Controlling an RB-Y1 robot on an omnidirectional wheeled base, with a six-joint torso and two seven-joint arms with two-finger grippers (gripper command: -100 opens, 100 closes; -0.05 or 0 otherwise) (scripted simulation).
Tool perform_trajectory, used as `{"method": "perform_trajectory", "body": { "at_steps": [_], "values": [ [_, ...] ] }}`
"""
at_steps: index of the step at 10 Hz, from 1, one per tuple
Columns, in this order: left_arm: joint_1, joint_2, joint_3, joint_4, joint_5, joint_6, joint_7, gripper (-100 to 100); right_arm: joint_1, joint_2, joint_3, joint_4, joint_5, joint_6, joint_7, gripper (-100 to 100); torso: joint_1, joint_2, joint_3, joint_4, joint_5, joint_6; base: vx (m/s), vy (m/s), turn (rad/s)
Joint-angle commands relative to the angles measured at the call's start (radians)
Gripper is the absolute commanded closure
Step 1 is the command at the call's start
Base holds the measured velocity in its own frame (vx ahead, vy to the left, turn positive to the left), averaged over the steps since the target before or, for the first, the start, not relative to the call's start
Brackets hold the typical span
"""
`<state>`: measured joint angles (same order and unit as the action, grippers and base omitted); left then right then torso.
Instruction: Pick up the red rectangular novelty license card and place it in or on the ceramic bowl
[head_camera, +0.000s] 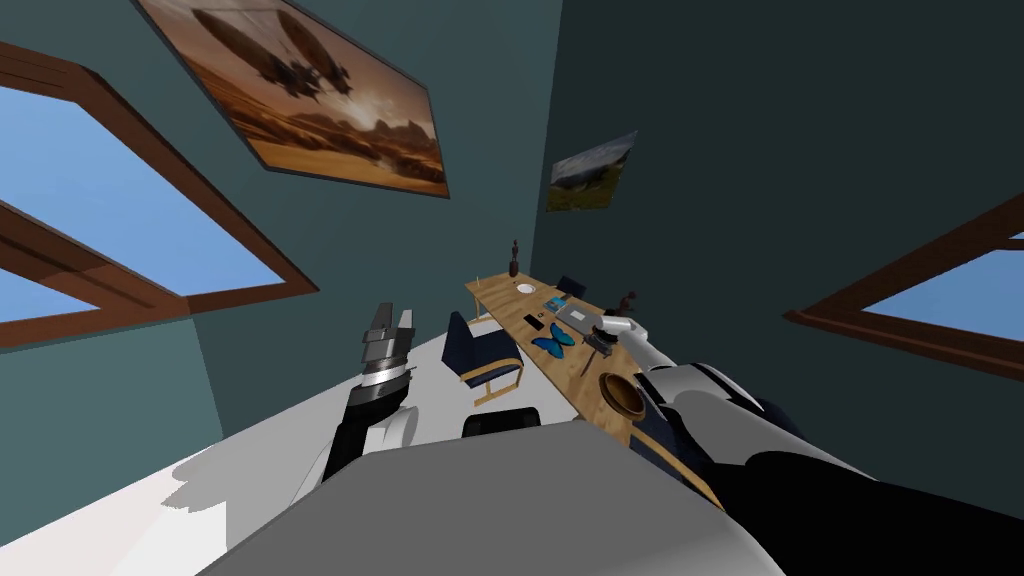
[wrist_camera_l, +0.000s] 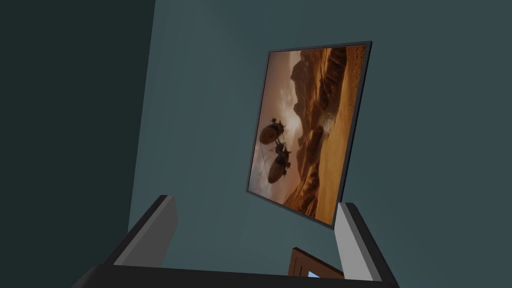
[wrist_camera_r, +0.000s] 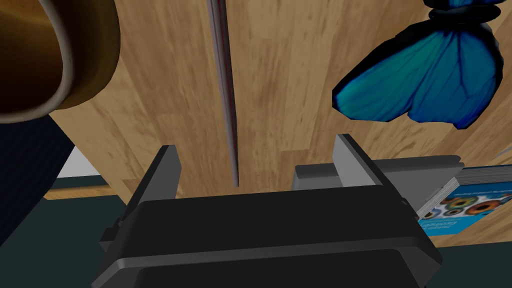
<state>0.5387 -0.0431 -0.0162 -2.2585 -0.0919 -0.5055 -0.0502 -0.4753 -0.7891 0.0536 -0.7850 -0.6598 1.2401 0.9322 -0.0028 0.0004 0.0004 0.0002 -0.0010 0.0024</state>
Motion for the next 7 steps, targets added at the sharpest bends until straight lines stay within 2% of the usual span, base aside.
{"method": "perform_trajectory", "body": {
  "at_steps": [1, 2, 3, 4, 5, 6, 7],
  "values": [
    [0.0, 0.0, 0.0, 0.0, 0.0, 0.0, 0.0, 0, 0.05, -0.05, 0.05, -0.05, -0.05, -0.035, -0.05, -100, 0.0, 0.0, 0.0, 0.0, 0.0, 0.0, -0.036, -0.03, 0.373],
    [0.0, 0.0, 0.0, 0.0, 0.0, 0.0, 0.0, 0, 0.05, -0.059, 0.071, -0.056, -0.075, -0.035, -0.074, -100, -0.001, 0.001, 0.0, 0.0, 0.0, -0.002, -0.045, -0.055, 0.275],
    [0.0, 0.0, 0.0, 0.0, 0.0, 0.0, 0.0, 0, 0.05, -0.059, 0.071, -0.056, -0.08, -0.035, -0.095, -100, -0.002, 0.001, 0.001, 0.0, 0.0, 0.0, -0.028, -0.043, -0.001],
    [0.0, 0.0, 0.0, 0.0, 0.0, 0.0, 0.0, 0, 0.094, -0.104, 0.117, -0.095, -0.122, -0.072, -0.124, -100, -0.002, 0.001, 0.0, 0.0, 0.0, 0.0, -0.058, -0.061, 0.34],
    [0.0, 0.0, 0.0, 0.0, 0.0, 0.0, 0.0, 0, 0.098, -0.117, 0.14, -0.107, -0.15, -0.072, -0.15, -100, -0.003, 0.002, 0.001, 0.0, 0.0, -0.001, -0.067, -0.06, 0.25],
    [0.0, 0.0, 0.0, 0.0, 0.0, 0.0, 0.0, 0, 0.098, -0.117, 0.14, -0.107, -0.157, -0.072, -0.18, -100, -0.003, 0.003, 0.001, 0.001, -0.001, 0.0, -0.036, -0.03, -0.011],
    [0.0, 0.0, 0.0, 0.0, 0.0, 0.0, 0.0, 0, 0.146, -0.163, 0.185, -0.155, -0.198, -0.108, -0.209, -100, -0.002, 0.002, 0.001, 0.0, 0.0, 0.001, -0.046, -0.059, 0.265]
  ]
}}
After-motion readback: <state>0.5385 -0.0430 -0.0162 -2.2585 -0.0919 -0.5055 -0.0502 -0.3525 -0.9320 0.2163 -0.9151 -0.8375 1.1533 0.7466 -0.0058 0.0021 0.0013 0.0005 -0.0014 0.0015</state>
